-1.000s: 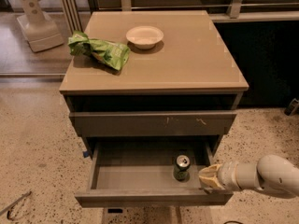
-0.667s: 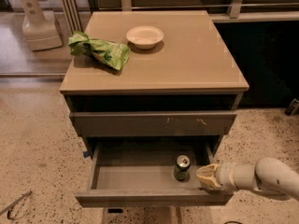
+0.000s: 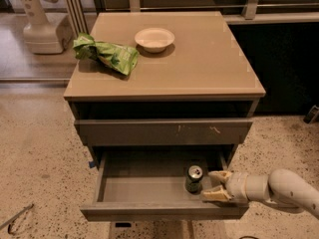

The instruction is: Pick green can from middle drawer and place on counter

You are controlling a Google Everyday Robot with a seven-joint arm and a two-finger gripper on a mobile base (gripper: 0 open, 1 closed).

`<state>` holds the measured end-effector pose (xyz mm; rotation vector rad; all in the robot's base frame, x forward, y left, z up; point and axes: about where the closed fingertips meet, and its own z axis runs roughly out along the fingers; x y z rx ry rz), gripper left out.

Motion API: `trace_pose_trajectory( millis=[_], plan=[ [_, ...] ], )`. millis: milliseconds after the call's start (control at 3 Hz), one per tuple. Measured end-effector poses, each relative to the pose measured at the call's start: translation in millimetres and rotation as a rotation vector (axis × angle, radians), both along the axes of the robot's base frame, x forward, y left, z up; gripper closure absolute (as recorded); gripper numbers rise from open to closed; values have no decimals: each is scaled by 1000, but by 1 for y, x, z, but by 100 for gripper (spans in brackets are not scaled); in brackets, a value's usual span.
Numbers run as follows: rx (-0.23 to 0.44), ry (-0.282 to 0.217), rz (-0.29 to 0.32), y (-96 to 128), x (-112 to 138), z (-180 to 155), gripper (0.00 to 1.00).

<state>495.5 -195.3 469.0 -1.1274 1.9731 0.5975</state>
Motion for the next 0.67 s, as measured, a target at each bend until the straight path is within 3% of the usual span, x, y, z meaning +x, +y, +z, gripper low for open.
trace_pose_trajectory(
  millis=[333, 667],
  plan=[
    [11, -13, 5, 4, 5, -3, 32],
    [22, -26, 10, 10, 12, -5, 32]
  ],
)
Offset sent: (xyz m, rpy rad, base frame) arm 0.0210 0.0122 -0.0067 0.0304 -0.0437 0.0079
